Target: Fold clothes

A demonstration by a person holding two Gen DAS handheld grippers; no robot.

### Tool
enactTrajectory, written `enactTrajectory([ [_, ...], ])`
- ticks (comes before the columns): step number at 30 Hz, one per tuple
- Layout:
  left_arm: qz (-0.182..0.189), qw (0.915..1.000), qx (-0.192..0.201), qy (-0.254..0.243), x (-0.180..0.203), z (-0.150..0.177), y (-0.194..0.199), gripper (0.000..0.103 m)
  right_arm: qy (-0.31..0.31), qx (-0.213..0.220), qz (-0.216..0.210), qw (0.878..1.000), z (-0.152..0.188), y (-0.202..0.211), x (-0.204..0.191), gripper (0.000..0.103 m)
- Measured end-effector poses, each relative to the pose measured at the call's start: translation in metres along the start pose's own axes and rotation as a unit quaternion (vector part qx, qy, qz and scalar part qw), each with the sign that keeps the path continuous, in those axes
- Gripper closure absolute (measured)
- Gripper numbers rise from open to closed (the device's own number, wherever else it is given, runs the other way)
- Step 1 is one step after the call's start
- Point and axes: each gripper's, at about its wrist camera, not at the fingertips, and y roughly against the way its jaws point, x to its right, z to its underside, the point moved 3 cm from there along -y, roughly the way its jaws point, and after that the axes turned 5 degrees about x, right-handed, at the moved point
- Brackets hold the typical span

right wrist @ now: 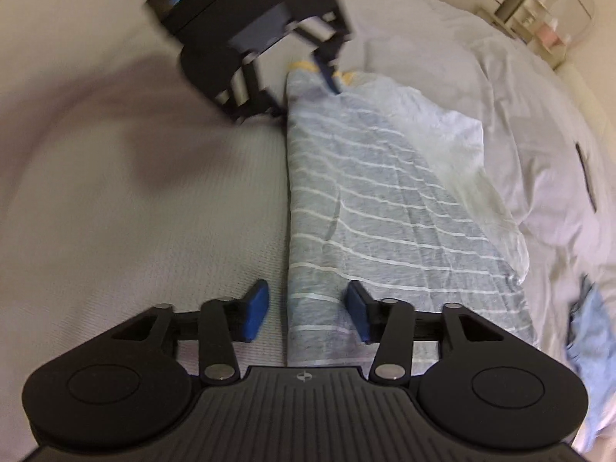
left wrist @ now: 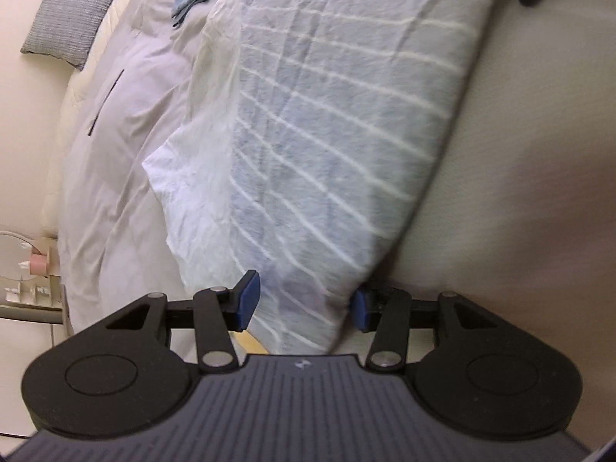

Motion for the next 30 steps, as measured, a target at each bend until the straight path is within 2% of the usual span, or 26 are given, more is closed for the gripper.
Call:
enactTrajectory([
  [2, -0.009, 0.9999, -0.003, 0.013, -0.009, 0.005, -0.004, 0.058, 0.016, -0.003, 0.016, 1.000, 0.002, -0.006, -0.002, 0.055],
  [4, -0.015, 0.9996, -0.005, 0.025, -0.016, 0.009, -0.005, 0.058, 0.018, -0.003, 0.030, 0.999, 0.004, -0.007, 0.004, 0.062],
  [5, -0.017, 0.9994, -0.005, 0.028, -0.017, 0.010, -0.005, 0.058, 0.017, -0.005, 0.038, 0.999, 0.005, -0.007, 0.008, 0.062],
  [9, -0.010, 0.9999, 0.000, 0.007, -0.008, 0.010, -0.006, 0.072, 0.042, -0.005, 0.042, 0.998, 0.010, -0.008, 0.013, 0.064],
  [10, -0.007, 0.9999, -0.002, 0.014, -0.009, 0.010, -0.006, 0.073, 0.050, -0.007, 0.038, 0.998, 0.010, -0.010, 0.012, 0.068],
  [11, -0.003, 0.9998, -0.004, 0.021, -0.010, 0.009, -0.007, 0.079, 0.051, -0.009, 0.032, 0.998, 0.009, -0.012, 0.012, 0.068],
  [12, 0.001, 0.9994, -0.008, 0.033, -0.013, 0.009, -0.007, 0.087, 0.053, -0.012, 0.026, 0.998, 0.008, -0.015, 0.012, 0.073],
  [14, 0.004, 0.9987, -0.013, 0.049, -0.018, 0.008, -0.005, 0.095, 0.047, -0.016, 0.013, 0.999, 0.007, -0.017, 0.015, 0.082],
  [15, 0.003, 0.9984, -0.014, 0.054, -0.020, 0.007, -0.002, 0.097, 0.040, -0.015, 0.008, 0.999, 0.006, -0.015, 0.019, 0.090],
  [18, -0.003, 0.9983, -0.012, 0.057, -0.029, 0.002, 0.009, 0.099, 0.029, -0.008, -0.001, 1.000, 0.003, -0.005, 0.030, 0.096],
  [22, -0.022, 0.9974, -0.006, 0.069, -0.052, -0.009, 0.033, 0.099, 0.031, 0.007, 0.003, 0.999, -0.003, 0.018, 0.048, 0.096],
  [27, -0.038, 0.9948, 0.002, 0.095, -0.087, -0.035, 0.075, 0.099, 0.030, 0.025, 0.025, 0.999, -0.012, 0.060, 0.079, 0.097],
  [30, -0.030, 0.9920, 0.010, 0.122, -0.111, -0.055, 0.098, 0.099, 0.029, 0.035, 0.041, 0.998, -0.014, 0.089, 0.100, 0.097],
])
